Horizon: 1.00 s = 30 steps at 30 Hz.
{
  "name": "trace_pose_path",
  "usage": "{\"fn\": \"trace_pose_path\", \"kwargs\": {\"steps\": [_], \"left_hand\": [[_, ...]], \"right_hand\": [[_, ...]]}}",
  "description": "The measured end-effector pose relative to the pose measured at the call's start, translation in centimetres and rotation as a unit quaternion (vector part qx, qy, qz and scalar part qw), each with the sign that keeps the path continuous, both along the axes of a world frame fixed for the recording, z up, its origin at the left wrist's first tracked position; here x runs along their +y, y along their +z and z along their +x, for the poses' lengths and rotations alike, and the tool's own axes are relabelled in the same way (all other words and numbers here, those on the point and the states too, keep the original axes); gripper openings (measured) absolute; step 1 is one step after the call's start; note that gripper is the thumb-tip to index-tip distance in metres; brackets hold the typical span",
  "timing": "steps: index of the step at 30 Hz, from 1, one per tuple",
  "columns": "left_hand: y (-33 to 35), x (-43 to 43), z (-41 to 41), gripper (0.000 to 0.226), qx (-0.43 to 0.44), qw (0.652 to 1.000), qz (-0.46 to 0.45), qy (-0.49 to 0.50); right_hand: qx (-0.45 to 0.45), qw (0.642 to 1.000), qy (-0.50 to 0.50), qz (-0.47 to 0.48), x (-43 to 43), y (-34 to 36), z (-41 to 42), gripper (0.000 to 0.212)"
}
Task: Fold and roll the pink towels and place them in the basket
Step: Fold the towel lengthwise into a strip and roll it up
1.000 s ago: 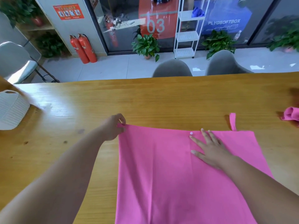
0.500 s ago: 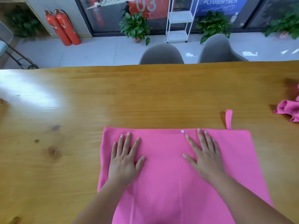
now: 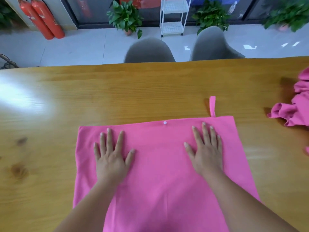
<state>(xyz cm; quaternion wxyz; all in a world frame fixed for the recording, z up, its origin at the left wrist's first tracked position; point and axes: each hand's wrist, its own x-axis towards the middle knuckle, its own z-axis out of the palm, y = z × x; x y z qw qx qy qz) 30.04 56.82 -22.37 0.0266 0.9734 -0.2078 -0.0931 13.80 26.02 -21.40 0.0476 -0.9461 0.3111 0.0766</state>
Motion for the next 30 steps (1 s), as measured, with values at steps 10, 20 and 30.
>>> {"fn": "trace_pose_path", "kwargs": {"steps": [10,20,30], "left_hand": [[1.4,-4.3,10.3,0.093,0.065,0.994,0.085,0.024],[0.9,-2.6,0.4,0.079,0.019,1.000,0.017,0.015],[2.3,-4.3,10.4,0.091,0.084,0.991,0.104,0.029]], "right_hand": [[0.064,0.997,-0.042,0.025,-11.4,1.0,6.6,0.084],[0.006,1.000,0.006,0.017,-2.8,0.7,1.3,0.075],[0.079,0.994,-0.062,0.038,-11.5,1.6,7.4,0.080]]}}
